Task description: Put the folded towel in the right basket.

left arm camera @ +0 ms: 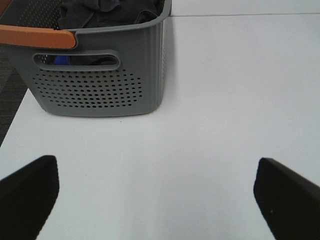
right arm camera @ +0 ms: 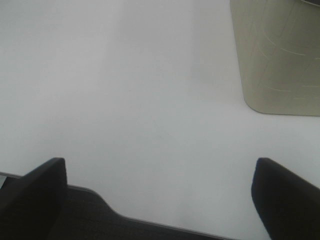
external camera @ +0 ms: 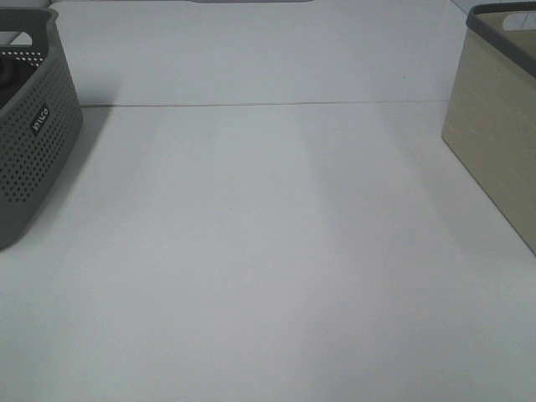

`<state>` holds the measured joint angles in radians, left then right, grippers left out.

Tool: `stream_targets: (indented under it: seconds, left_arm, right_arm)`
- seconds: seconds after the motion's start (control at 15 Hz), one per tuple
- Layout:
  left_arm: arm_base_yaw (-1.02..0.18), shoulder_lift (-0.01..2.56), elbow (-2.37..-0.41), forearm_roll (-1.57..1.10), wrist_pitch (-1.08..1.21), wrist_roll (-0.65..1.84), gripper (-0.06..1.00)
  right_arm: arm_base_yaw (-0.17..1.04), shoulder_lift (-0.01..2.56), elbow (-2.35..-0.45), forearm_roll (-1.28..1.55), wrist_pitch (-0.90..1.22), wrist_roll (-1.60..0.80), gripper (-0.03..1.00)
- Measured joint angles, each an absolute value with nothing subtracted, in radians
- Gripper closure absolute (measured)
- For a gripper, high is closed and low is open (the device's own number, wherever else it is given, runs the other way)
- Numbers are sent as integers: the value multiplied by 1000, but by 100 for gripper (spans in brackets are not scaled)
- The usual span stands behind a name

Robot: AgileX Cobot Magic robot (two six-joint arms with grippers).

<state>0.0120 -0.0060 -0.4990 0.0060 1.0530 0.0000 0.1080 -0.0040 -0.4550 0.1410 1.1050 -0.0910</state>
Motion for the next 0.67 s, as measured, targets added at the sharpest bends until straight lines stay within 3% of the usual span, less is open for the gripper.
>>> stream_targets:
  seconds: [0.27,0.67]
  left_arm:
    - [12,-6,-499,0,1053,0,-5]
    - [12,-6,-499,0,1053,0,-5]
  right_arm:
    - [18,-4,-455,145,1103,-90,0]
    - [11,-4,-454,145,1103,-90,0]
